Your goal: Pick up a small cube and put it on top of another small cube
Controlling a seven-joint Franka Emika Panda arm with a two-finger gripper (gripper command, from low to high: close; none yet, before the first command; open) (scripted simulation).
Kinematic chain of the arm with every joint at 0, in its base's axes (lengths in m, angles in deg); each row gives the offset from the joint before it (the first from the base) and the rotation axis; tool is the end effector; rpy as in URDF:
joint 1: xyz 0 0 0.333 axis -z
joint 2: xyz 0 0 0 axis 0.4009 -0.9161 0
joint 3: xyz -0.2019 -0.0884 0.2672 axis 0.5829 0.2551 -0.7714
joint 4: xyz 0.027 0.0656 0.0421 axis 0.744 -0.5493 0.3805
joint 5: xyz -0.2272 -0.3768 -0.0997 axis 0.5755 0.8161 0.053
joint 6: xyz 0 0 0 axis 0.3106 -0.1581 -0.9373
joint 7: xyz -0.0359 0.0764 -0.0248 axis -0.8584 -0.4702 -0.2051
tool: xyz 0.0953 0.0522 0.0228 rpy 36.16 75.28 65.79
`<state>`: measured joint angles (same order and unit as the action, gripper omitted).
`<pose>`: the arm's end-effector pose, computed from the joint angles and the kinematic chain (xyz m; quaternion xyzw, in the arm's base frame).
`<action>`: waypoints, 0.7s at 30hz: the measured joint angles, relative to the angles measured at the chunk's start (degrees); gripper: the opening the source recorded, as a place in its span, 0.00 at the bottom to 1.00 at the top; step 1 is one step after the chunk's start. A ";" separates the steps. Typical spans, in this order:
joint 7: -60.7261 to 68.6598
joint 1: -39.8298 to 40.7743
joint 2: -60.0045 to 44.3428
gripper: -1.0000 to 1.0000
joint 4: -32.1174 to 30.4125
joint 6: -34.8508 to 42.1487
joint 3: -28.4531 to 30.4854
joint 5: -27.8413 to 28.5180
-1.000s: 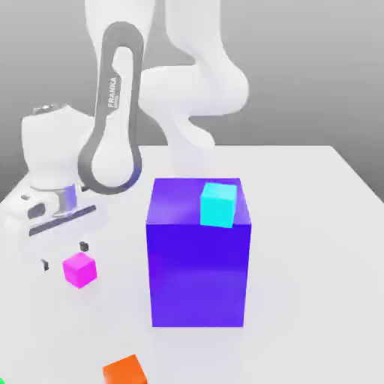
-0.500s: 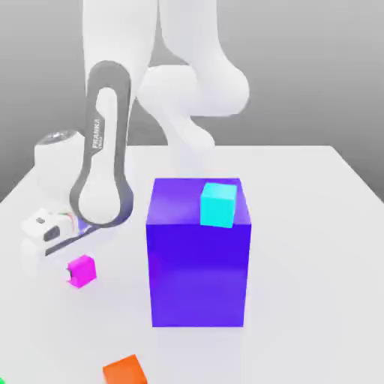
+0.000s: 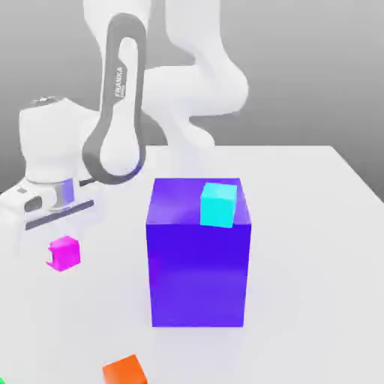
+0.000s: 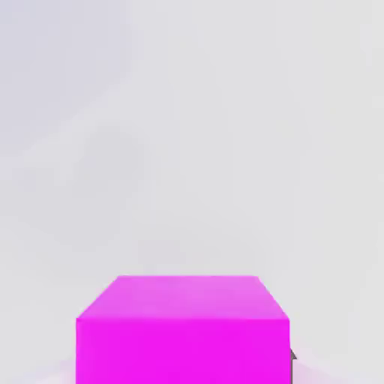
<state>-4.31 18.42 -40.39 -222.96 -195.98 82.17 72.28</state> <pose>0.2812 -0.2628 0.1722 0.9978 0.0425 0.0483 0.0160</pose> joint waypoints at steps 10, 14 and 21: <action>-13.97 7.22 5.11 0.00 -1.10 2.62 -3.14 19.68; -15.66 8.24 5.32 0.00 -1.60 3.28 -3.60 22.18; -15.24 8.35 3.79 0.00 -2.91 3.49 -3.53 21.92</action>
<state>-19.55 26.77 -36.60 -225.87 -192.49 78.64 94.20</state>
